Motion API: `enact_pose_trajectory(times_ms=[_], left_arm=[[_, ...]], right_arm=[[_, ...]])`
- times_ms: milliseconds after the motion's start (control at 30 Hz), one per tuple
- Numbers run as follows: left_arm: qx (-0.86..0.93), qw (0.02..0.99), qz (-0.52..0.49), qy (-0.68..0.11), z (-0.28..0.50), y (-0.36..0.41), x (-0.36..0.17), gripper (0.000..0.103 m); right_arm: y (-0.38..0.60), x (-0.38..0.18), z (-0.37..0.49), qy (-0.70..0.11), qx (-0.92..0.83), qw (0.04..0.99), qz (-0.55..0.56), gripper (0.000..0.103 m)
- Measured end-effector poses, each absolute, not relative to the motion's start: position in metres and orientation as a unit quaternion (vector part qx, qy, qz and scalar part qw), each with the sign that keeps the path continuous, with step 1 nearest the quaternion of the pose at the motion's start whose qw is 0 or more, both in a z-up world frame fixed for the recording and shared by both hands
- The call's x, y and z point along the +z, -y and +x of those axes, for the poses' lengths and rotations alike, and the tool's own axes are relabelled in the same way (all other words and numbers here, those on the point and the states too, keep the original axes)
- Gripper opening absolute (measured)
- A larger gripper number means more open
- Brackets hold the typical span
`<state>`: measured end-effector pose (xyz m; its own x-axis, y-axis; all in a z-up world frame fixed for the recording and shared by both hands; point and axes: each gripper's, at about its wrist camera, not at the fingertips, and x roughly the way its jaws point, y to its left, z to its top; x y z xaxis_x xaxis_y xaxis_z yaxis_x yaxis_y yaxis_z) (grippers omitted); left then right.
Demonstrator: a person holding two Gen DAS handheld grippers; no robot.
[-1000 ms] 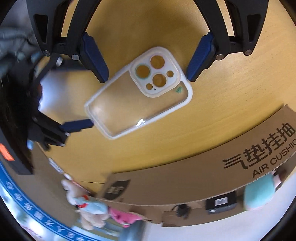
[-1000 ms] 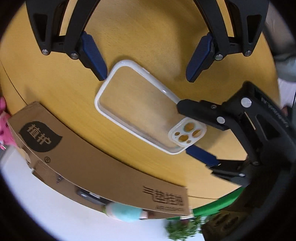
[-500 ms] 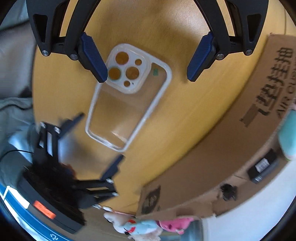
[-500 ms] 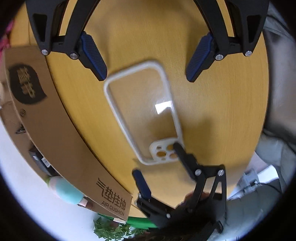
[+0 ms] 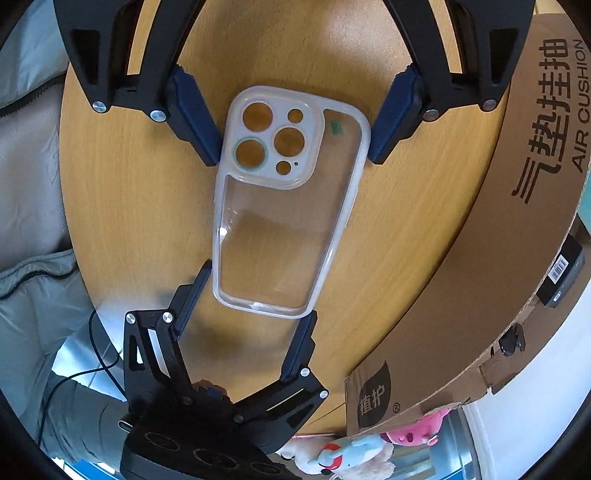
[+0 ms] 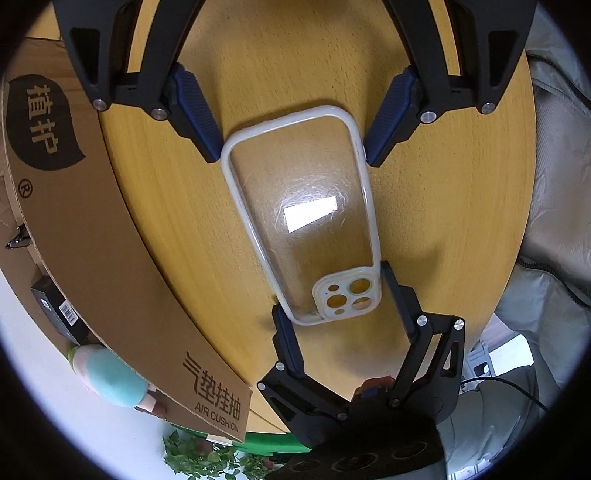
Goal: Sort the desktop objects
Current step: 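Grasp the clear phone case with both grippers and lift it, then lower the phone case into the box and open both grippers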
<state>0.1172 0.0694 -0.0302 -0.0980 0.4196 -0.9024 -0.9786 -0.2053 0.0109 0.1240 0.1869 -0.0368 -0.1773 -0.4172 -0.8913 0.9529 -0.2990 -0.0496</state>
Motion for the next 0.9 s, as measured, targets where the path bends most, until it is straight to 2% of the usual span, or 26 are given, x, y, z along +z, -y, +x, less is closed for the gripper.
enact_pose_trajectory(times_ms=[200,433,567,733,900], left_arm=[[0.692,0.519,-0.345,-0.364,0.116,-0.069,0.026,0.079],[0.733,0.469,-0.253,-0.423,0.073,-0.079,0.123,0.080],[0.750,0.454,-0.224,-0.425,0.035,-0.077,0.167,0.081],[0.748,0.460,-0.237,-0.415,-0.020,-0.078,0.170,0.081],[0.733,0.468,-0.285,-0.402,-0.062,-0.081,0.140,0.081]], right_arm=[[-0.187,-0.007,0.130,-0.336,-0.711,0.475,0.395,0.079],[-0.204,0.086,0.110,-0.379,-0.755,0.437,0.307,0.079],[-0.209,0.130,0.073,-0.381,-0.781,0.415,0.269,0.079],[-0.209,0.146,0.023,-0.373,-0.786,0.415,0.266,0.079],[-0.209,0.108,-0.035,-0.352,-0.772,0.421,0.322,0.080]])
